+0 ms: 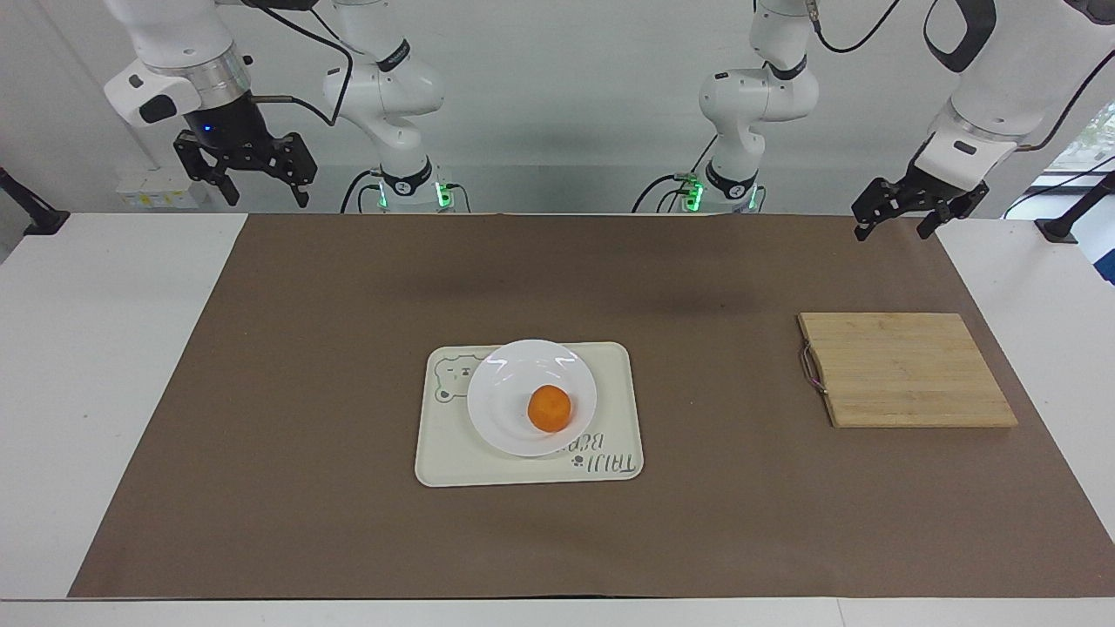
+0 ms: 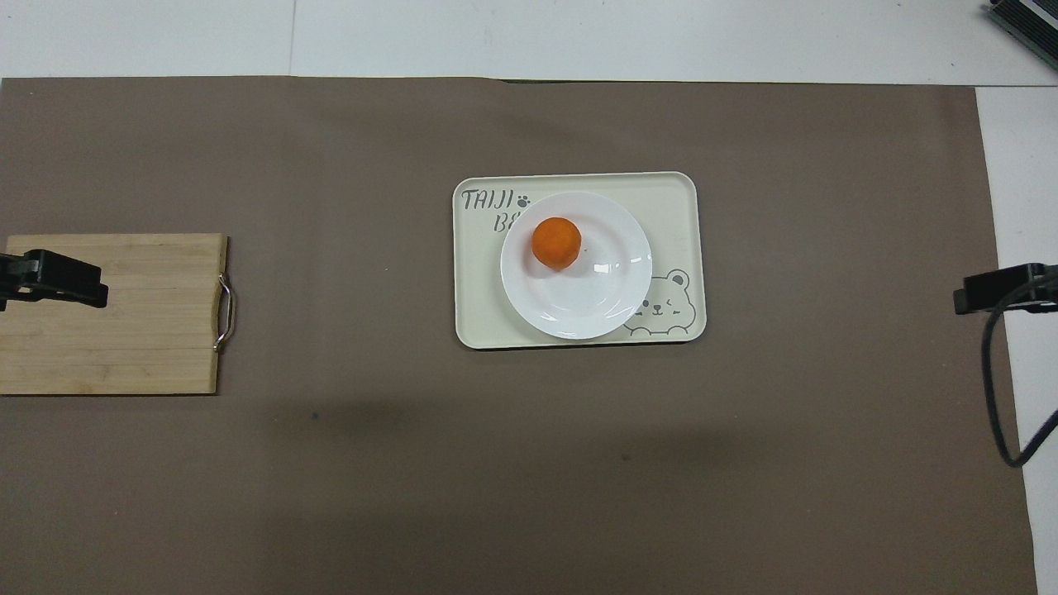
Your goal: Place orange and plate with both arms
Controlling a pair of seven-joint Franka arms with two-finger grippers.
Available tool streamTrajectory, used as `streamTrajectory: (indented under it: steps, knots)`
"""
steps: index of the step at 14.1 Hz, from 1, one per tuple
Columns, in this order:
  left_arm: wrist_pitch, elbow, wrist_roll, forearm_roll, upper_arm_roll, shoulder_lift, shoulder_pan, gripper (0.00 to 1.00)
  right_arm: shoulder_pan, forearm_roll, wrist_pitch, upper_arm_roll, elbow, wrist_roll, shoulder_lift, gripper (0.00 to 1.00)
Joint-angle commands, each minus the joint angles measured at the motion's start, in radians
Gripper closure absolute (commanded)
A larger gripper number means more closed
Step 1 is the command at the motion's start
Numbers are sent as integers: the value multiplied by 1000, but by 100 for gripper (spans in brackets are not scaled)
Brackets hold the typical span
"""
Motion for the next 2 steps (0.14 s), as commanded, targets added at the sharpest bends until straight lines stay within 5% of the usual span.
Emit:
streamTrajectory:
  steps: [1, 2]
  knots:
    - [-7, -6, -9, -2, 8, -7, -7, 0, -9, 21, -20, 2, 16, -15, 5, 0]
    - [-9, -6, -9, -2, 8, -7, -7, 0, -8, 21, -20, 2, 11, -15, 2, 0]
